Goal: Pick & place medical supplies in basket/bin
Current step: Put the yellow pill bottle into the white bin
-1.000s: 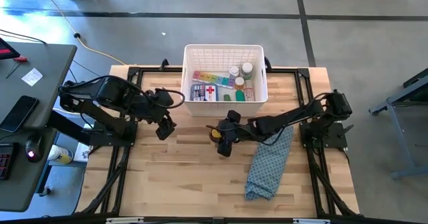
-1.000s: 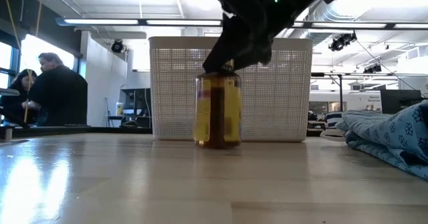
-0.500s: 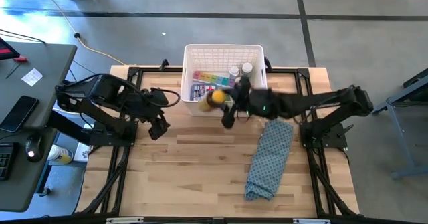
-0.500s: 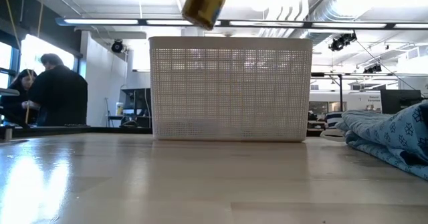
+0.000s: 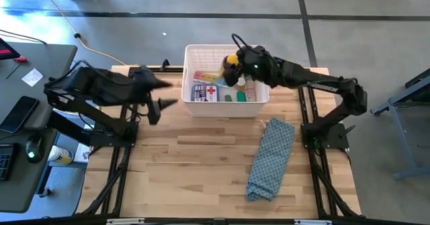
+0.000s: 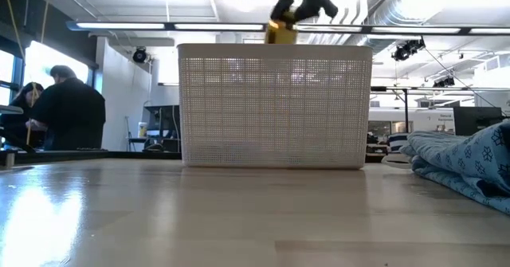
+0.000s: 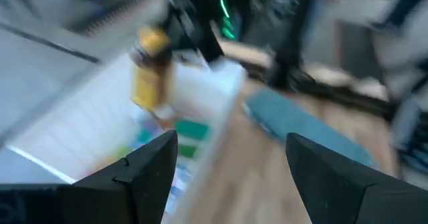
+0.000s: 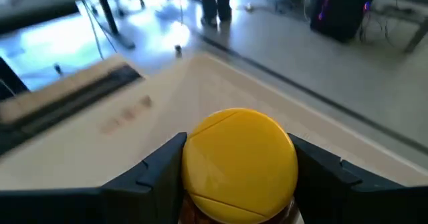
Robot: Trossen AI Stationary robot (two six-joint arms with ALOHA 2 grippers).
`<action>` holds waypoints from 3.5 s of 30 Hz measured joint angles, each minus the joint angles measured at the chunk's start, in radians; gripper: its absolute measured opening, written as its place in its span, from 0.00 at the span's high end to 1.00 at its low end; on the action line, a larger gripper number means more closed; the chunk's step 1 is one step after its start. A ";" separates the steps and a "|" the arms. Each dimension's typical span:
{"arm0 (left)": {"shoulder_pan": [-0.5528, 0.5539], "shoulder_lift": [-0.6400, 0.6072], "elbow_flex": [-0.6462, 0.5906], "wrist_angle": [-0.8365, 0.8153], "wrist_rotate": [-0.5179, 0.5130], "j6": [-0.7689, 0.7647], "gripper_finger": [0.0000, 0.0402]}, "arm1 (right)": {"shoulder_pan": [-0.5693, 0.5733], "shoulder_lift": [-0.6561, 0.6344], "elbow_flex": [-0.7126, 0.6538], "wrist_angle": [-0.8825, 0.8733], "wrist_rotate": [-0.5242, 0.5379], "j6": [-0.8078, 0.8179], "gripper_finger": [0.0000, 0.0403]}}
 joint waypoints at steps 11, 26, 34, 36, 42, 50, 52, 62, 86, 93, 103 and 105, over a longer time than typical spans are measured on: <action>0.346 -0.029 -0.003 0.137 -0.032 0.202 0.33 | -0.108 0.077 -0.170 0.104 -0.155 0.004 0.48; 0.793 0.111 -0.004 0.348 0.496 0.223 0.47 | -0.179 0.075 -0.405 0.330 -0.286 0.003 0.48; 0.793 0.170 -0.004 0.373 0.513 0.220 0.47 | -0.178 0.075 -0.515 0.441 -0.319 -0.009 0.48; 0.792 0.179 -0.004 0.372 0.513 0.208 0.47 | -0.178 0.073 -0.548 0.492 -0.319 -0.005 0.48; 0.792 0.184 -0.005 0.370 0.513 0.175 0.47 | -0.178 0.081 -0.583 0.570 -0.328 -0.034 0.48; 0.792 0.184 -0.005 0.373 0.542 0.143 0.47 | -0.178 0.108 -0.583 0.587 -0.356 -0.138 0.46; 0.792 0.184 -0.005 0.373 0.570 0.113 0.47 | -0.178 0.108 -0.584 0.588 -0.364 -0.165 0.46; 0.792 0.184 -0.005 0.345 0.698 0.065 0.47 | -0.178 0.111 -0.586 0.588 -0.366 -0.232 0.45; 0.688 0.160 -0.001 0.293 0.775 0.018 0.47 | -0.113 0.114 -0.587 0.560 -0.258 -0.136 0.46; 0.680 0.160 -0.001 0.293 0.767 0.019 0.47 | -0.107 0.150 -0.583 0.552 -0.252 -0.133 0.46; 0.681 0.161 -0.001 0.316 0.714 0.045 0.47 | -0.112 0.152 -0.583 0.555 -0.254 -0.160 0.45; 0.681 0.161 -0.001 0.316 0.714 0.056 0.47 | -0.112 0.146 -0.583 0.560 -0.271 -0.160 0.45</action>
